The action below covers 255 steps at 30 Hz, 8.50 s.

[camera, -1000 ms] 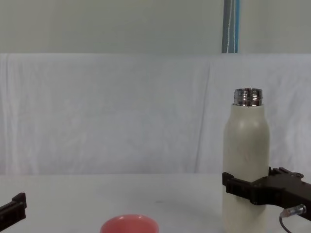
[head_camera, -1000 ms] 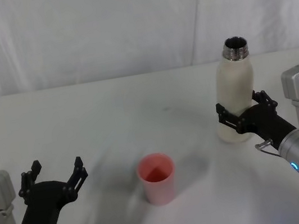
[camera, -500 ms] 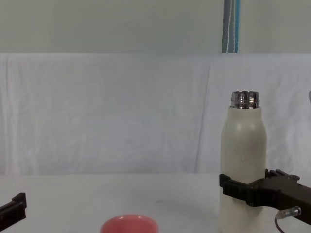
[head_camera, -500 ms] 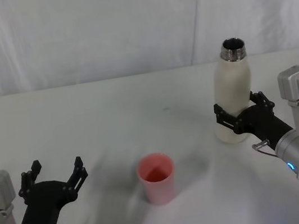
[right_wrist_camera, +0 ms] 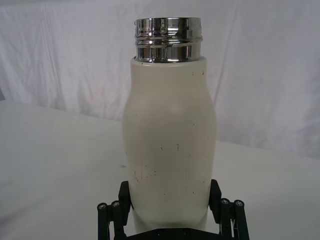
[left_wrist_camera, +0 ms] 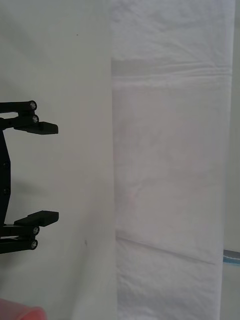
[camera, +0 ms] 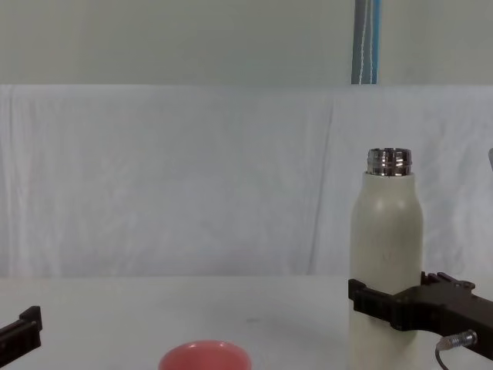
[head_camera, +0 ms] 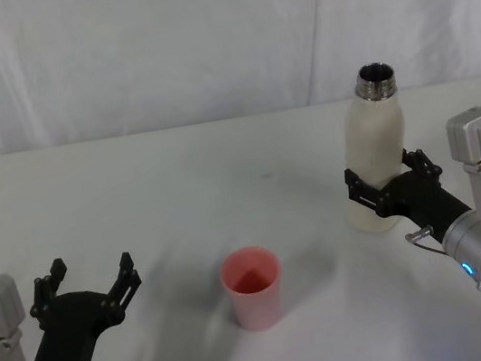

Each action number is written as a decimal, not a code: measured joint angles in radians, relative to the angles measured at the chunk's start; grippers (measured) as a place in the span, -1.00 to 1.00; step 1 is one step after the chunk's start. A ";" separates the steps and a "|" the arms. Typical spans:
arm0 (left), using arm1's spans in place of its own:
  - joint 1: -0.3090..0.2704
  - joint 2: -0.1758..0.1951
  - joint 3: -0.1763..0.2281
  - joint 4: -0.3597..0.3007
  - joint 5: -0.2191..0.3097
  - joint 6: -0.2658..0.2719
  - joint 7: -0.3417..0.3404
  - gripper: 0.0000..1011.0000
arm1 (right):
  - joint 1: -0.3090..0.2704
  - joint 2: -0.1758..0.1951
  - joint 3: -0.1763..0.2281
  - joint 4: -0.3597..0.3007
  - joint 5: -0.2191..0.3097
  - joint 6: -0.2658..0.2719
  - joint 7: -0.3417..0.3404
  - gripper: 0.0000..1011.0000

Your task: Grasp the thermos with one hand and pour water into the cup lid.

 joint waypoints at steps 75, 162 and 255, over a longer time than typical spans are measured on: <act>0.000 0.000 0.000 0.000 0.000 0.000 0.000 0.98 | -0.012 0.013 0.004 -0.018 0.026 -0.002 0.024 0.98; 0.000 0.000 0.000 0.000 0.000 0.000 0.000 0.98 | -0.289 0.119 0.032 -0.320 0.066 -0.032 0.021 0.98; 0.000 0.000 0.000 0.000 0.000 0.000 0.000 0.98 | -0.291 0.133 -0.004 -0.319 0.083 -0.082 0.085 0.98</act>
